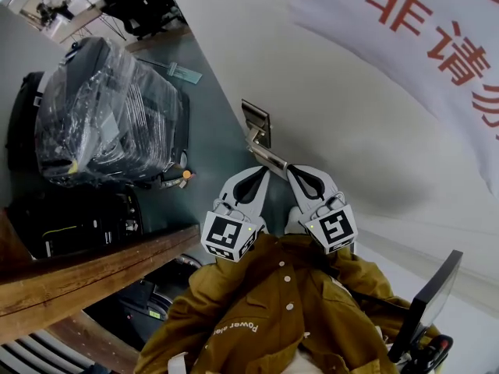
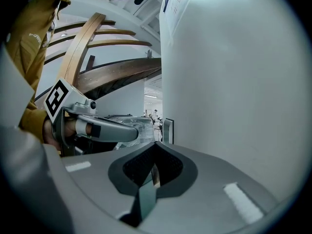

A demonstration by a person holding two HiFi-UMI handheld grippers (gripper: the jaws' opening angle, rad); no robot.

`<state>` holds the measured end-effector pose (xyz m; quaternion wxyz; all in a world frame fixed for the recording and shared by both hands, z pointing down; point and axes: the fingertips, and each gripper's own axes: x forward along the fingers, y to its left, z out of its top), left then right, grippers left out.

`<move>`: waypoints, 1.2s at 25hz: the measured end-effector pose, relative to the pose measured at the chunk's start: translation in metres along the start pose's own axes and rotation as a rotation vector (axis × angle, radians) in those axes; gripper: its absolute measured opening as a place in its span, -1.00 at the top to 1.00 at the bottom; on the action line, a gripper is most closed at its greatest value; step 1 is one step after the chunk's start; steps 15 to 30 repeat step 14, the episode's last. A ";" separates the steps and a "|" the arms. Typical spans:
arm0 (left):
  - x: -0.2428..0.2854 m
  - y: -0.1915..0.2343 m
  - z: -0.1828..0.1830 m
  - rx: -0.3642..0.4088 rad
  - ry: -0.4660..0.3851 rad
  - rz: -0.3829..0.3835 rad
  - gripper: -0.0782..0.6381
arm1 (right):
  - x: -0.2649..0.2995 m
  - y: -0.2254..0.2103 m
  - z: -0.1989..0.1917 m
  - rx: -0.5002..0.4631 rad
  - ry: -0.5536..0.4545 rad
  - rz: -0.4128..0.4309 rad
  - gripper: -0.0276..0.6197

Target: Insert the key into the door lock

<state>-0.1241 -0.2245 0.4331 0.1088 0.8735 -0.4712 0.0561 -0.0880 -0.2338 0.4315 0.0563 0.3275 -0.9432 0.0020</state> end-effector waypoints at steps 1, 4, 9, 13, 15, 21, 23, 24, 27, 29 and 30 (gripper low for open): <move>0.000 0.000 -0.001 -0.002 0.001 0.000 0.78 | 0.000 0.000 -0.001 0.002 0.001 0.000 0.90; 0.001 0.000 -0.002 -0.006 0.001 0.004 0.78 | 0.001 -0.001 -0.004 0.002 0.005 0.005 0.90; -0.003 0.002 -0.002 -0.016 0.000 0.009 0.78 | 0.003 0.002 -0.001 -0.007 0.007 0.013 0.90; -0.001 0.003 -0.002 -0.022 -0.002 0.011 0.78 | 0.004 0.002 -0.001 -0.006 0.006 0.017 0.90; -0.001 0.004 -0.003 -0.024 -0.002 0.011 0.78 | 0.004 0.001 -0.001 -0.006 0.005 0.018 0.90; -0.001 0.004 -0.003 -0.024 -0.002 0.011 0.78 | 0.004 0.001 -0.001 -0.006 0.005 0.018 0.90; -0.001 0.004 -0.003 -0.024 -0.002 0.011 0.78 | 0.004 0.001 -0.001 -0.006 0.005 0.018 0.90; -0.001 0.004 -0.003 -0.024 -0.002 0.011 0.78 | 0.004 0.001 -0.001 -0.006 0.005 0.018 0.90; -0.001 0.004 -0.003 -0.024 -0.002 0.011 0.78 | 0.004 0.001 -0.001 -0.006 0.005 0.018 0.90; -0.001 0.004 -0.003 -0.024 -0.002 0.011 0.78 | 0.004 0.001 -0.001 -0.006 0.005 0.018 0.90; -0.001 0.004 -0.003 -0.024 -0.002 0.011 0.78 | 0.004 0.001 -0.001 -0.006 0.005 0.018 0.90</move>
